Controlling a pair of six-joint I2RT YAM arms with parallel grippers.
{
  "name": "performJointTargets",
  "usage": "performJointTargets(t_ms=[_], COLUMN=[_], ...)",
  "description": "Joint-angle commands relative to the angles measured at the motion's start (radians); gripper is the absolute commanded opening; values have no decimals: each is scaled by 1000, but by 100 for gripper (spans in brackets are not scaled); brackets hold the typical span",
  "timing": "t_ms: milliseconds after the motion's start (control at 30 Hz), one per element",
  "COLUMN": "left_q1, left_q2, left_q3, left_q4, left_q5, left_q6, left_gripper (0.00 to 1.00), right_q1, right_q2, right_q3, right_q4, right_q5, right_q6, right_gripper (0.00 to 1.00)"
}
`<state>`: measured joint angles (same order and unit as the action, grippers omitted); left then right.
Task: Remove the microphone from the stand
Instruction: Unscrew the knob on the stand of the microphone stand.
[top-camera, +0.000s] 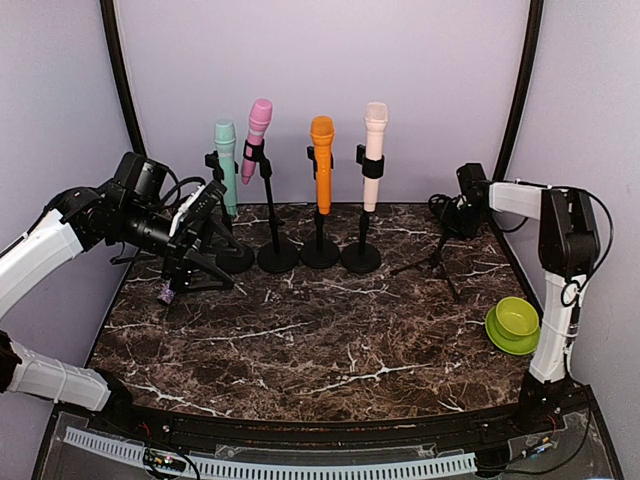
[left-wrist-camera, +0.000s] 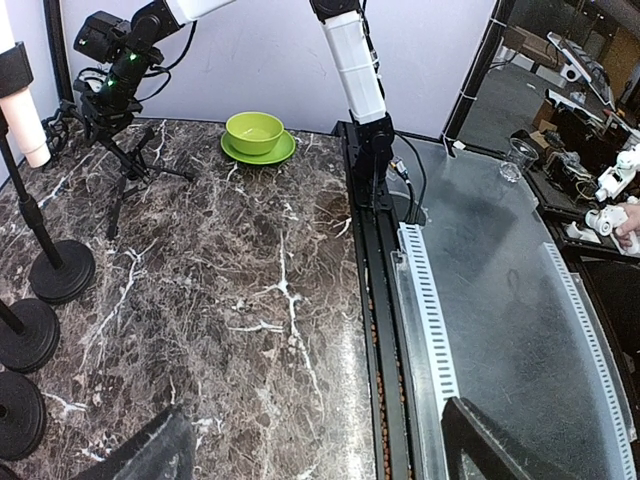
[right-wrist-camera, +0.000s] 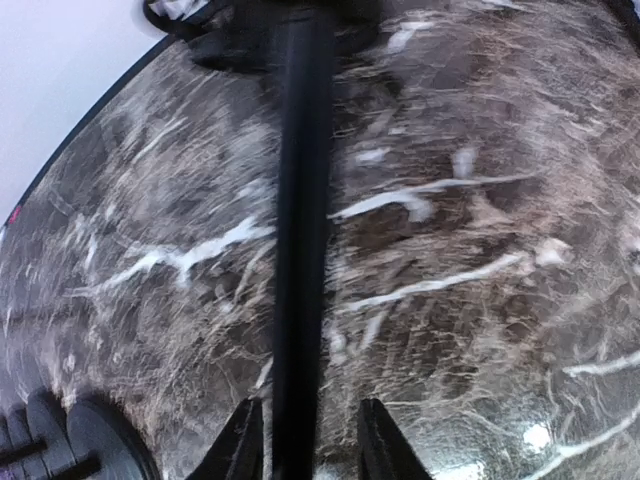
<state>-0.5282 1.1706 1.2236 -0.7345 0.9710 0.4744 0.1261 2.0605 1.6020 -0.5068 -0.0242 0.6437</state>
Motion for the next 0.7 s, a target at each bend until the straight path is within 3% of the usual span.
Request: performJointTargets(t_ms=[0, 33, 333, 467, 667], left_q1=[5, 5, 4, 4, -14], left_q2=[-23, -24, -20, -18, -5], left_q3=[10, 10, -19, -36, -94], left_q4=[-3, -3, 70, 129, 326], left_q5=[30, 31, 56, 91, 139], left_q6=[-21, -22, -86, -141, -351], left_gripper=[87, 87, 87, 87, 86], right_q1=[4, 5, 126, 265, 527], right_q2=[-19, -31, -349, -591, -918], right_q3=[-15, -23, -284, -487, -749], right_q4=[48, 59, 308, 465, 563], right_q5=[-28, -31, -32, 15, 186], right_q6=[5, 4, 7, 20, 74], right_gripper=[6, 0, 0, 0, 0])
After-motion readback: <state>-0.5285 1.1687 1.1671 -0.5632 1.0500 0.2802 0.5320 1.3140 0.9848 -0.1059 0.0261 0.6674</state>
